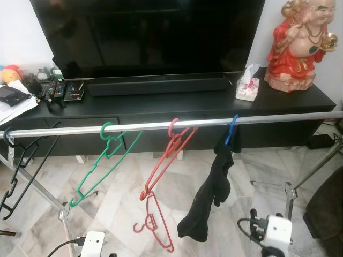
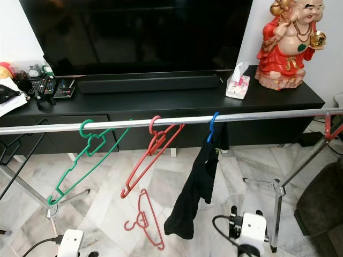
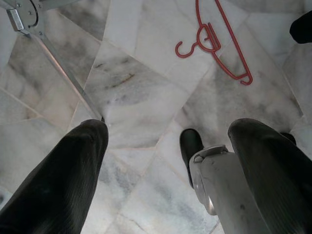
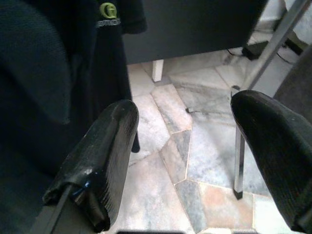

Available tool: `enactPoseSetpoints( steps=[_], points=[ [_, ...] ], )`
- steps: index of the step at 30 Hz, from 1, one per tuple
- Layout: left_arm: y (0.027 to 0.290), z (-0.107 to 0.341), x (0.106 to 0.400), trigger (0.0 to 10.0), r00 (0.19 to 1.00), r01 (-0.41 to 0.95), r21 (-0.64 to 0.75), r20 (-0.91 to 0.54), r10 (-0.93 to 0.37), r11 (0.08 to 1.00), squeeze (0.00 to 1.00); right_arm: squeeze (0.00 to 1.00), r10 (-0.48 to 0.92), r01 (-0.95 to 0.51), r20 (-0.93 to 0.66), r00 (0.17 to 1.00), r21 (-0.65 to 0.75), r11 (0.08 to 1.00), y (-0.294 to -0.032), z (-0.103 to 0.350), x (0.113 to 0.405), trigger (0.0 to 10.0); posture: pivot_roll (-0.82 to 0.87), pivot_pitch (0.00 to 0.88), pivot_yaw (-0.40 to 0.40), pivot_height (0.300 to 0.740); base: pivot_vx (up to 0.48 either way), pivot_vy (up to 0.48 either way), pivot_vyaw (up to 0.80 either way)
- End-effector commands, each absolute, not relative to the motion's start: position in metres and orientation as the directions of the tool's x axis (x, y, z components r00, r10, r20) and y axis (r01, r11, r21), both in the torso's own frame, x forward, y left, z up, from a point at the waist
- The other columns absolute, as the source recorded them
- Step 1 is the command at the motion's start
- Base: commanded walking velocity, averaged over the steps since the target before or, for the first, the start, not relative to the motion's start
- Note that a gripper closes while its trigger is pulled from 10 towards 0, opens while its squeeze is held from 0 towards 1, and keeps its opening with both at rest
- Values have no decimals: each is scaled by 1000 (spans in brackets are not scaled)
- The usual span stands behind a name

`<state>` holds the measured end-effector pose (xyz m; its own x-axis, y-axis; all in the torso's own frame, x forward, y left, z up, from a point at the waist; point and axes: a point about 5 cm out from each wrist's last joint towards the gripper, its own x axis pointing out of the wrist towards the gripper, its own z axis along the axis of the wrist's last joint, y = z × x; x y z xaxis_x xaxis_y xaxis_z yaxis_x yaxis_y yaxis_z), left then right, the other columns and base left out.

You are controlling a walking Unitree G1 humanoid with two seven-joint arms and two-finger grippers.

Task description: Hang hanger

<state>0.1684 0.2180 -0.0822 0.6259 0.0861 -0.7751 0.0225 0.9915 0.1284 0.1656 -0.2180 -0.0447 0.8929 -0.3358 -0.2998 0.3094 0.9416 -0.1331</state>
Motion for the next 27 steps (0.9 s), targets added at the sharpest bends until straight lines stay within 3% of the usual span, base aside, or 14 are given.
enactPoseSetpoints(
  steps=[1,5,16,20,27],
  points=[
    [222,-84,162,10000,610,33,143,-787,93,989,0,0,-339,312,-282,898,-138,940,-217,-44,161,10000,-97,0,1,740,0,0,0],
    [222,-84,163,10000,610,32,145,-787,96,989,0,0,-336,299,-290,896,-165,940,-218,-45,154,10000,-105,0,1,740,0,0,0],
    [217,-84,165,10000,610,32,138,-788,90,990,0,0,-312,274,-440,842,-149,950,-222,-53,183,10000,-117,0,3,740,0,0,0],
    [215,-85,164,10000,598,46,146,-797,90,988,0,0,-285,200,-632,720,-204,958,-223,-72,175,10000,-117,0,3,740,0,0,0],
    [220,-83,168,10000,605,17,150,-788,109,989,0,0,-253,129,-733,632,-223,966,-225,-83,159,10000,-86,0,-8,740,0,0,0]
  ],
)
